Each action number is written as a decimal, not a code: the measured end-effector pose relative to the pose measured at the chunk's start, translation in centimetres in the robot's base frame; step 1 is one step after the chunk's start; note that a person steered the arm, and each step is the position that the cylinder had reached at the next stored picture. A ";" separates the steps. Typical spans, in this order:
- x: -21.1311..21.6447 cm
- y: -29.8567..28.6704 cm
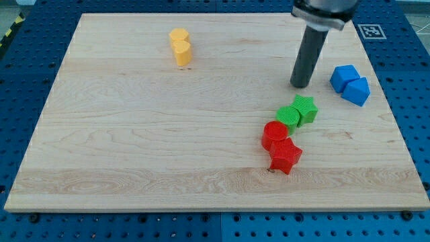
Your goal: Push the blue cube and the blue triangle towards the bottom right
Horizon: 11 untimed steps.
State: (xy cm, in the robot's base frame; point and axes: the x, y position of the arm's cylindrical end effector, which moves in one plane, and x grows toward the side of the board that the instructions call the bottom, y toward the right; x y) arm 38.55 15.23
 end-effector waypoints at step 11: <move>1.0 8.0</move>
State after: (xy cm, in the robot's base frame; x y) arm 39.55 23.25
